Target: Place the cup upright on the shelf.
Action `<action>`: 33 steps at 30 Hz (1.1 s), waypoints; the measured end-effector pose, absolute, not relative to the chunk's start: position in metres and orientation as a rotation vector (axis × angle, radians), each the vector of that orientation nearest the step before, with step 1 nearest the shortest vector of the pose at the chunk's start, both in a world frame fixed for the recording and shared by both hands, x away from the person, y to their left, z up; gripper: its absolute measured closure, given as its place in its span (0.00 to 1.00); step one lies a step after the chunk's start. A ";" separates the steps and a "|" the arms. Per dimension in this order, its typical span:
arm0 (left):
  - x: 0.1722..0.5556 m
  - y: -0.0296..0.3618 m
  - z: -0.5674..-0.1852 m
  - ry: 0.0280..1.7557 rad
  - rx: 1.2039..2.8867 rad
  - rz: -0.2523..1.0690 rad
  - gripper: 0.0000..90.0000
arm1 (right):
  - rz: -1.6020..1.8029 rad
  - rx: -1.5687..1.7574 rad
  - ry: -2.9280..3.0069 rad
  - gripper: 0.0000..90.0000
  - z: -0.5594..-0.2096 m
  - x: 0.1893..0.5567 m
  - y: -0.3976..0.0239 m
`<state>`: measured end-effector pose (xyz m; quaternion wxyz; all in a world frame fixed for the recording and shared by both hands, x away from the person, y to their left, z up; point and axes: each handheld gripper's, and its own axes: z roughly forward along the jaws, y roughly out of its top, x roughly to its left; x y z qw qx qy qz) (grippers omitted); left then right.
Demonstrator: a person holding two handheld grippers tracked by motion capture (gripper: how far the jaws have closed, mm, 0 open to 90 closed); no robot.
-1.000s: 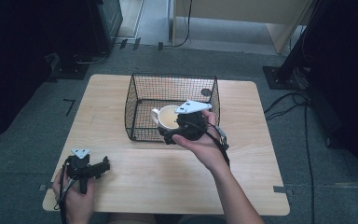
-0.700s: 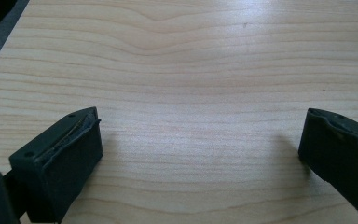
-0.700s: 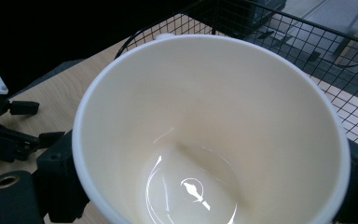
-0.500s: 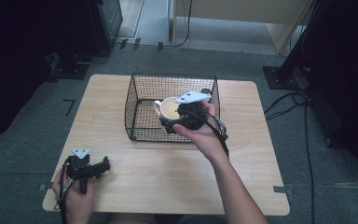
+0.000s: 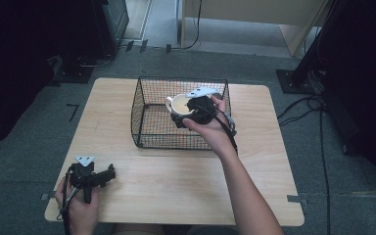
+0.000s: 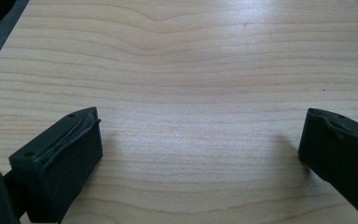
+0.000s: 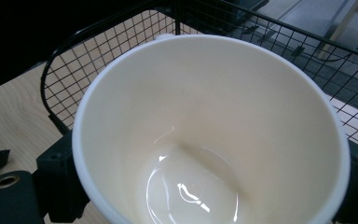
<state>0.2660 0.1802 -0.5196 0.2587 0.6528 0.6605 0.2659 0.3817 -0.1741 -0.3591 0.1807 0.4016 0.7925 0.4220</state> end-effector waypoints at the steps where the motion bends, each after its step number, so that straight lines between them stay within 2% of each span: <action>1: 0.266 0.180 -0.520 1.790 1.770 0.721 0.00 | 1.190 1.143 2.240 0.10 -0.360 0.385 -0.175; 28: 0.266 0.180 -0.519 1.790 1.774 0.720 0.00 | 1.231 1.149 2.273 0.10 -0.409 0.444 -0.172; 33: 0.266 0.180 -0.520 1.789 1.774 0.720 0.00 | 1.143 1.101 2.342 0.10 -0.423 0.452 -0.169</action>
